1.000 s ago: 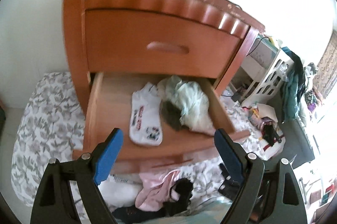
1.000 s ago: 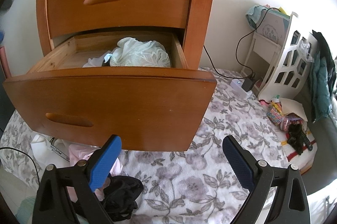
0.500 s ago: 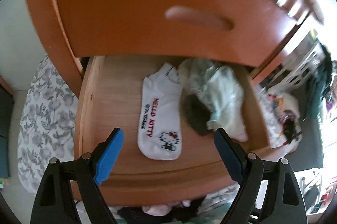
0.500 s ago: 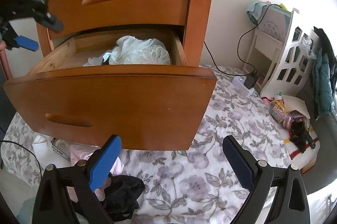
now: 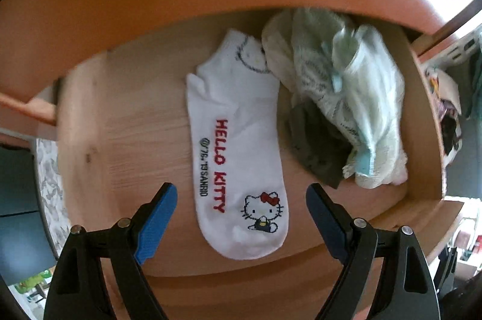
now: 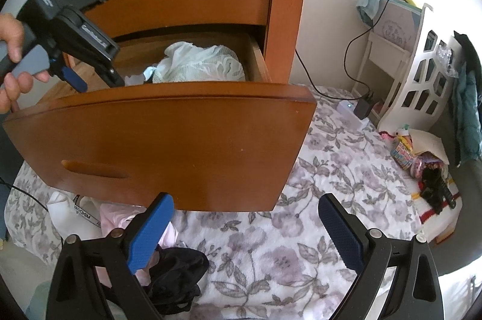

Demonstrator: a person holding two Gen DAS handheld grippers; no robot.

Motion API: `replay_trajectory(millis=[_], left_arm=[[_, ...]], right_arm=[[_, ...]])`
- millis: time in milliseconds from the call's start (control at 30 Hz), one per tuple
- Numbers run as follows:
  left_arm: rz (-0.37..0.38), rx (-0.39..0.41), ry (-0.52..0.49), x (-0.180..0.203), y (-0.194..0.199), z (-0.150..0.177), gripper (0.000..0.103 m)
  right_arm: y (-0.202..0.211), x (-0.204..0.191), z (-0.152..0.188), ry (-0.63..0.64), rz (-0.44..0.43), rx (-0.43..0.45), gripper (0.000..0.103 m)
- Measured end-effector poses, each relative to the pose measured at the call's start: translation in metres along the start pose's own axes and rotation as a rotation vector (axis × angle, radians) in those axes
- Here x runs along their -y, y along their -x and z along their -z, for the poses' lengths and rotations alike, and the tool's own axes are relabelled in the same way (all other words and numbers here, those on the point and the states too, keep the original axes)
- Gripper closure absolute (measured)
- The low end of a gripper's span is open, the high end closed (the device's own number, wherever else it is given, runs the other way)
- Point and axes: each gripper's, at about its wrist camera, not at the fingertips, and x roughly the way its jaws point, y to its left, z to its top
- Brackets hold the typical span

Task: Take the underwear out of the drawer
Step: 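Move the left gripper back over the drawer toward the white sock, then grasp the white Hello Kitty sock with the left gripper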

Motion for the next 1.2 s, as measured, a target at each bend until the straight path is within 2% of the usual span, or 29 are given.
replay_trajectory(millis=[133, 400, 600, 800, 1000, 1100, 1167, 1200], left_arm=[[-0.042, -0.061, -0.011, -0.002, -0.018, -0.008, 0.015], [-0.064, -0.131, -0.056, 0.003, -0.04, -0.016, 0.015], [-0.104, -0.152, -0.079, 0.013, -0.047, -0.023, 0.015], [-0.095, -0.155, -0.079, 0.023, -0.048, -0.025, 0.016], [-0.05, -0.141, -0.079, 0.017, -0.052, -0.021, 0.03], [-0.05, -0.133, -0.08, 0.014, -0.051, -0.019, 0.04], [-0.051, -0.122, -0.071, 0.011, -0.05, -0.02, 0.053], [-0.051, -0.118, -0.067, 0.009, -0.049, -0.02, 0.056]], right_arm=[[-0.002, 0.001, 0.0, -0.003, -0.004, -0.006, 0.004], [-0.007, 0.002, 0.0, -0.005, -0.011, -0.029, 0.004], [-0.009, 0.003, 0.0, -0.009, -0.013, -0.036, 0.004], [-0.009, 0.004, 0.0, -0.009, -0.013, -0.036, 0.004], [-0.009, 0.003, 0.0, -0.01, -0.012, -0.035, 0.004], [-0.009, 0.003, 0.0, -0.01, -0.012, -0.035, 0.004], [-0.009, 0.003, 0.0, -0.011, -0.012, -0.036, 0.004], [-0.009, 0.003, 0.0, -0.011, -0.012, -0.036, 0.004]])
